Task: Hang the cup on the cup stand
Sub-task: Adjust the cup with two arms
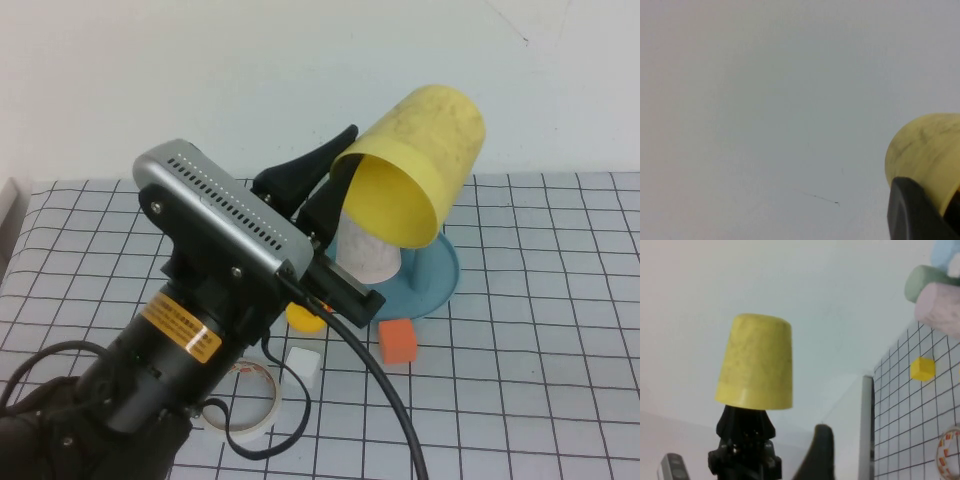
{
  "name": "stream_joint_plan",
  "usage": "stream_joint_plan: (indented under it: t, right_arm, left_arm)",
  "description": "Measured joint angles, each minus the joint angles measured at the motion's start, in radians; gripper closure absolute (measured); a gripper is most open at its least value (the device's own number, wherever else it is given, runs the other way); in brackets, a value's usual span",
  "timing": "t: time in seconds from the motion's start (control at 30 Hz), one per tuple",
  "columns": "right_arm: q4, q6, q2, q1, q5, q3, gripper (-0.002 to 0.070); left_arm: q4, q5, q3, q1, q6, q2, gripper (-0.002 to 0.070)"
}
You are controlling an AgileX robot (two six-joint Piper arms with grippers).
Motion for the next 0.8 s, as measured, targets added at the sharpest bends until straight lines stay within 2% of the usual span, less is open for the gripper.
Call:
stream_joint_plan:
  t: [0.13, 0.43, 0.57, 0.8]
  right_arm:
    - [0.001, -0.101, 0.201, 0.0, 0.077, -0.144, -0.0001]
    - [0.001, -0.205, 0.646, 0.004, 0.296, -0.464, -0.0009]
    - [0.001, -0.234, 0.751, 0.059, 0.299, -0.573, -0.0009]
    - [0.001, -0.268, 0.855, 0.213, 0.198, -0.712, -0.001]
  left_arm:
    - [0.037, -0.031, 0.0, 0.0, -0.022, 0.015, 0.0669]
    - [0.047, -0.037, 0.0, 0.0, -0.032, 0.015, 0.0669]
    - [0.047, -0.037, 0.0, 0.0, -0.047, 0.015, 0.0669]
    - [0.047, -0.037, 0.0, 0.0, -0.058, 0.015, 0.0669]
